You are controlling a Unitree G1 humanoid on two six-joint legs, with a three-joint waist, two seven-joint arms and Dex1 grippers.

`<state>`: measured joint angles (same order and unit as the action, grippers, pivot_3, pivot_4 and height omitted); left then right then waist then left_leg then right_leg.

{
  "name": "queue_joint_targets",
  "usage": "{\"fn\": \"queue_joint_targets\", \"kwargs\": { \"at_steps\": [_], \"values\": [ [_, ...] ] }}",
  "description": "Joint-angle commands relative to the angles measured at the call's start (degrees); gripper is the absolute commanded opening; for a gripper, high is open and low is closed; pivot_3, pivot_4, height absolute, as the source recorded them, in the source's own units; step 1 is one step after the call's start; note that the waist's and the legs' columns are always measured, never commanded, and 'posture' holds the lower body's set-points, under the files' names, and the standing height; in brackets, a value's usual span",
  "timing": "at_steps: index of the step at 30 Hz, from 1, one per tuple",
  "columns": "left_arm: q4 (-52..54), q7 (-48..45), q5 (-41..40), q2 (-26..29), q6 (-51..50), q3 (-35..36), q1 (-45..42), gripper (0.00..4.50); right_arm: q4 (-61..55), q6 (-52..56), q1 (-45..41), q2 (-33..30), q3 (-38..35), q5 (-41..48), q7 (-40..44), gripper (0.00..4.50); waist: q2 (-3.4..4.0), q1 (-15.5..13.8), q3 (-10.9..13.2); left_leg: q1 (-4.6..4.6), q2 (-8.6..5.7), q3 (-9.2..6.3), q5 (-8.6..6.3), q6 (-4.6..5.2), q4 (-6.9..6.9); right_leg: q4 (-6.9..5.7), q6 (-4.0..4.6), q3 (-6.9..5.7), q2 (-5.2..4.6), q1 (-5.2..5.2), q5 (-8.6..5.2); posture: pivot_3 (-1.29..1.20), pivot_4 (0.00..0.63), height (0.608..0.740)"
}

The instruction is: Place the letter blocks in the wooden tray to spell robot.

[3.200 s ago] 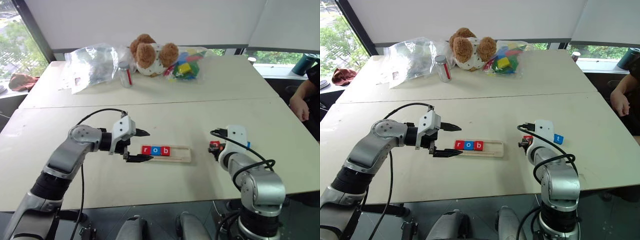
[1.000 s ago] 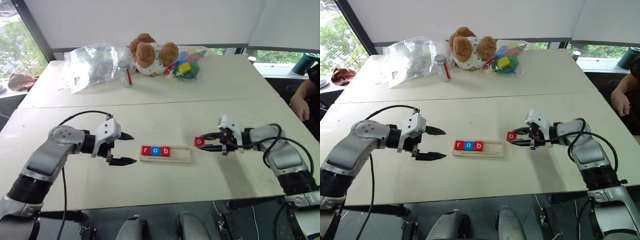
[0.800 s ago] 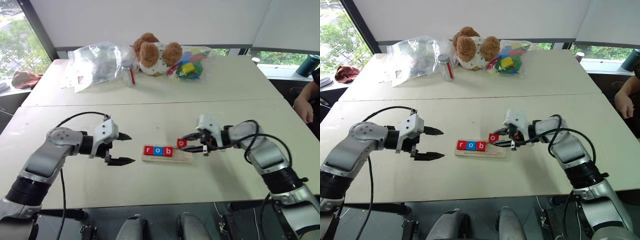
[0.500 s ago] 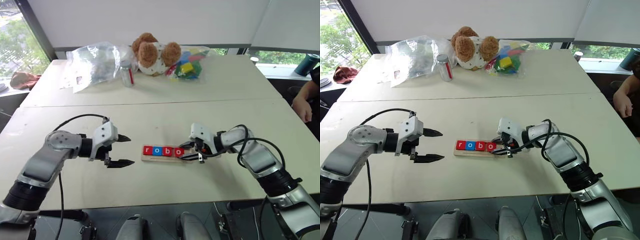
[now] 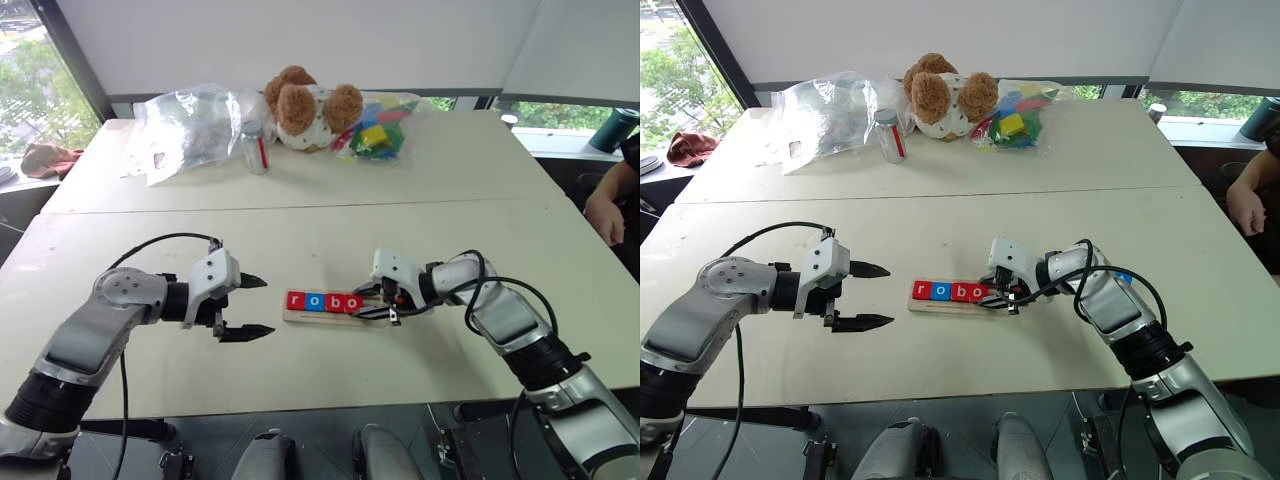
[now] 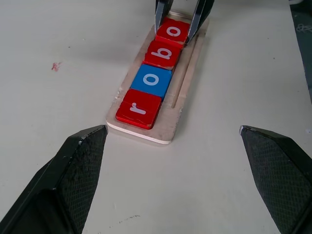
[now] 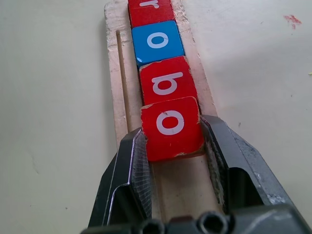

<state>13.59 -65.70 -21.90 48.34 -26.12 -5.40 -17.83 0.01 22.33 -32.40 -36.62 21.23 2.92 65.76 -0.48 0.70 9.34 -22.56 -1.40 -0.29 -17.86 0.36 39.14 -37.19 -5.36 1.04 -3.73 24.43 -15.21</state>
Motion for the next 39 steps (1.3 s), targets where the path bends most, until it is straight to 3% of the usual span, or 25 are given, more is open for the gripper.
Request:
{"fn": "queue_joint_targets", "kwargs": {
  "at_steps": [1,13,20,39],
  "values": [
    [1.63,0.55,-0.63,-0.05,-0.36,1.32,-0.37,4.50,-1.08,0.39,-0.81,0.77,-0.36,0.25,-0.11,1.12,0.00,0.01,0.00,0.00,0.00,0.00,0.00,0.00,0.00,0.00,0.00,0.00,0.00,0.00,0.00,0.00,0.150,0.740],
    [0.55,0.73,0.01,-1.05,-0.10,0.42,-1.71,4.50,-0.13,0.56,-0.96,1.72,-0.32,-0.30,-0.16,1.12,0.00,0.12,0.00,0.03,0.02,0.00,0.00,0.00,0.00,-0.03,0.00,0.01,0.05,0.00,0.00,0.00,0.150,0.740],
    [0.38,0.92,0.21,-1.46,-0.01,0.32,-1.81,4.50,-2.25,2.42,-1.52,1.69,-2.15,0.66,-1.38,4.47,0.00,0.06,0.00,0.03,0.02,0.00,0.00,-0.01,0.00,-0.03,0.00,0.00,0.04,0.00,0.00,0.00,0.150,0.740],
    [-1.57,0.38,1.38,-2.72,0.87,-0.56,-3.74,4.50,-0.12,-4.37,-2.26,0.24,-1.96,-3.43,-3.49,4.47,0.00,0.03,0.00,0.03,0.01,0.01,0.01,-0.01,0.00,-0.03,0.00,0.00,0.06,0.00,0.00,0.00,0.150,0.740]
  ]
}}
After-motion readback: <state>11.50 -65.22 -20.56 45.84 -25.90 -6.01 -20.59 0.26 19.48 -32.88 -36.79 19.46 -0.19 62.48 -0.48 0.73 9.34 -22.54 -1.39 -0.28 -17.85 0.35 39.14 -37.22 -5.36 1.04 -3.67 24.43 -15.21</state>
